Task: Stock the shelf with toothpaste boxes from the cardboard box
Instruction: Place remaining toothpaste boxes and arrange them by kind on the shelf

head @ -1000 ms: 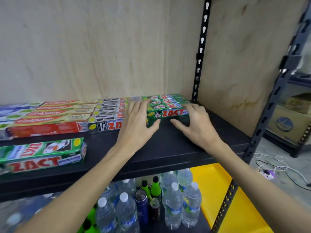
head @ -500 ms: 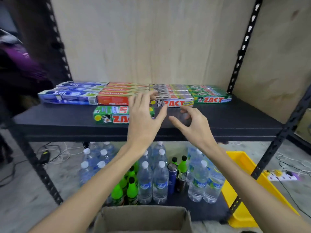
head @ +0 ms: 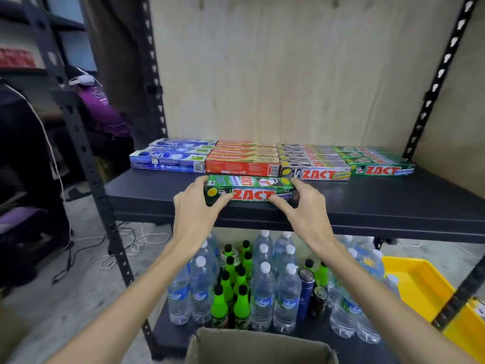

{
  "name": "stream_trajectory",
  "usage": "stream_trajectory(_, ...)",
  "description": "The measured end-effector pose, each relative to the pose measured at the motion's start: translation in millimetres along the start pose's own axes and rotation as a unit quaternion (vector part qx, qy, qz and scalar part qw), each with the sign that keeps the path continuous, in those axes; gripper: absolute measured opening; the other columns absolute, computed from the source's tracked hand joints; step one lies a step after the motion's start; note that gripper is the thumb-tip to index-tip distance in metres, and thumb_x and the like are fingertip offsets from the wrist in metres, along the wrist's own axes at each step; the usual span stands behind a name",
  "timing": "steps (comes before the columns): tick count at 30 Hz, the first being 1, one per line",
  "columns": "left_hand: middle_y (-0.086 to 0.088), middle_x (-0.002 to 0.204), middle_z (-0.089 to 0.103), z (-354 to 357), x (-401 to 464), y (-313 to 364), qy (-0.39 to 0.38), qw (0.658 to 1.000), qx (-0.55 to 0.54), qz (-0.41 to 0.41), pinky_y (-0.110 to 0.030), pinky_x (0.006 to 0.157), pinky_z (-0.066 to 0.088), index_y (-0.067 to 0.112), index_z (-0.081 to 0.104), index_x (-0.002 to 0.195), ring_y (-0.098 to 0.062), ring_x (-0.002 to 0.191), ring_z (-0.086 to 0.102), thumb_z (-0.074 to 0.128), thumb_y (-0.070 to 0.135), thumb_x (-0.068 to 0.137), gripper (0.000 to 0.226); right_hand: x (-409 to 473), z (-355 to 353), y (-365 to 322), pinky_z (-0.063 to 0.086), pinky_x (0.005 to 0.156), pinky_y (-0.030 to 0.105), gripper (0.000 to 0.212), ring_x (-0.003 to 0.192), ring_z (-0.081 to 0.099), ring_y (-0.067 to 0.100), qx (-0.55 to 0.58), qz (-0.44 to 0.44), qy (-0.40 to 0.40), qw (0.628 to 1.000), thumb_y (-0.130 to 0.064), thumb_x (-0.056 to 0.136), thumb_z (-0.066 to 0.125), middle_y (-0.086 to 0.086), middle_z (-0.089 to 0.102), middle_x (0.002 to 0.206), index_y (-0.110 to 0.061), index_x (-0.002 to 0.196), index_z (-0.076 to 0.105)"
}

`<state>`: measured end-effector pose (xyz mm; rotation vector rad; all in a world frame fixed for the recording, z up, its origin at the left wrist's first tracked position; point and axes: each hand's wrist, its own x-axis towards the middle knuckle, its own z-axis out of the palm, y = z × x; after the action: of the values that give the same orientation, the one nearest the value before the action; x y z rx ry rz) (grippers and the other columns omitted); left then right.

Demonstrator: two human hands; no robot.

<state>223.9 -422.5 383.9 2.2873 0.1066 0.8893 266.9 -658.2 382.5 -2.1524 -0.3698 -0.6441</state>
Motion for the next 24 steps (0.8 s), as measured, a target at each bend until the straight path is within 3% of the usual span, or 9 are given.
stream_trajectory(4,0.014,0.107,0.068,5.7,5.3,7.6,-0.021,1.0,-0.014,0.005,-0.048,0.102,0.048,0.025,0.059,0.126,-0.012,0.103,0.063,0.072,0.059,0.083,0.056,3.0,-9.4,5.8,0.053,0.093,0.046,0.06,0.105,0.06,0.024,-0.001,0.021,0.025,0.999,-0.048,0.088,0.075,-0.001,0.068,0.109,-0.014,0.136,0.06)
stream_trajectory(11,0.01,0.1,0.069,48.2,2.4,56.0,-0.097,0.994,-0.037,0.031,-0.037,0.09,0.053,0.026,0.059,0.126,-0.013,0.099,0.063,0.073,0.06,0.081,0.058,6.7,-75.1,52.2,0.055,0.084,0.042,0.06,0.092,0.063,0.021,-0.04,0.059,0.049,0.996,-0.044,0.085,0.079,0.001,0.07,0.093,-0.01,0.132,0.064)
stream_trajectory(20,0.016,0.089,0.07,118.4,-4.0,136.6,-0.148,0.985,-0.068,0.058,-0.031,0.082,0.054,0.029,0.063,0.108,-0.002,0.089,0.064,0.078,0.059,0.077,0.047,14.7,-163.6,127.6,0.05,0.079,0.034,0.061,0.092,0.06,0.021,-0.083,0.084,0.052,0.992,-0.043,0.085,0.079,0.005,0.068,0.095,-0.011,0.135,0.063)
stream_trajectory(24,0.014,0.087,0.072,148.5,7.4,166.2,-0.183,0.977,-0.073,0.08,-0.034,0.085,0.056,0.026,0.067,0.105,-0.001,0.088,0.067,0.078,0.055,0.078,0.041,30.6,-199.0,160.7,0.052,0.074,0.031,0.058,0.082,0.062,0.017,-0.107,0.085,0.033,0.99,-0.042,0.086,0.079,0.003,0.07,0.094,-0.013,0.133,0.063)
